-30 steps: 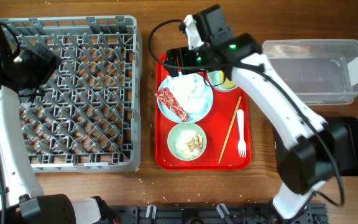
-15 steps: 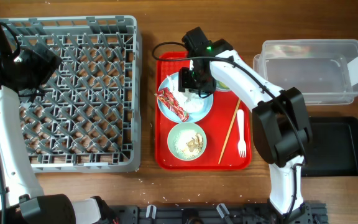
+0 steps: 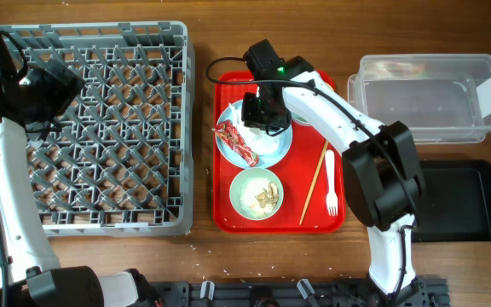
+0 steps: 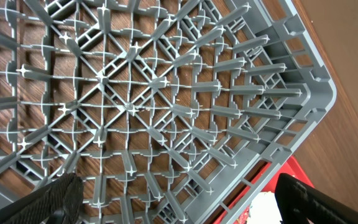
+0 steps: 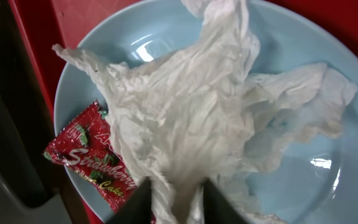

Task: Sort waste into correct bins and load items into the dishwasher rack
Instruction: 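Carry the tissue with the right gripper and drop it in the clear bin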

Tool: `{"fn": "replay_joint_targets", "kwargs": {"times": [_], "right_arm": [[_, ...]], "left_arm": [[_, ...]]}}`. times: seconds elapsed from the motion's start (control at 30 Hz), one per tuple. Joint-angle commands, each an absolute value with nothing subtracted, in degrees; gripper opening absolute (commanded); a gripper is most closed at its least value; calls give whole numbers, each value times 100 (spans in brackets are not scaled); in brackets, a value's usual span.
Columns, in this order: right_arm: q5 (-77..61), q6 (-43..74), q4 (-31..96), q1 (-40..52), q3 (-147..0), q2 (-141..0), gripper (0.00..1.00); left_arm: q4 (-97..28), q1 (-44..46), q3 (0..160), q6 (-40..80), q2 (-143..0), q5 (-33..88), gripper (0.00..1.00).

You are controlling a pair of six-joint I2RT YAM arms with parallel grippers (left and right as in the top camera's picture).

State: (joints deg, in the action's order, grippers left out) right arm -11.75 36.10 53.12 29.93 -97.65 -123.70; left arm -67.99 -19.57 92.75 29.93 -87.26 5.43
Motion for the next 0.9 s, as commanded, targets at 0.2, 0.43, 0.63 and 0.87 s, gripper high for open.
{"fn": "replay_joint_targets", "kwargs": {"times": [0.2,0.43,0.63,0.87], "right_arm": [[-943,3328,5376,3022,-9907,-11902,4],[-939,3079,4993,2565,-9957,-9948,4],[207,3234,5070,1326,-9957,-9148,4],[598,3468,5533,-438,-9673,-9395,4]], "left_arm": [[-6799,-1984,9332,3048,-8711,526,100],[-6799,-1984,9332,3048,-8711,526,100],[-6799,-1984,9332,3048,-8711,526,100],[-6799,-1984,9332,3048,-8711,526,100]]}}
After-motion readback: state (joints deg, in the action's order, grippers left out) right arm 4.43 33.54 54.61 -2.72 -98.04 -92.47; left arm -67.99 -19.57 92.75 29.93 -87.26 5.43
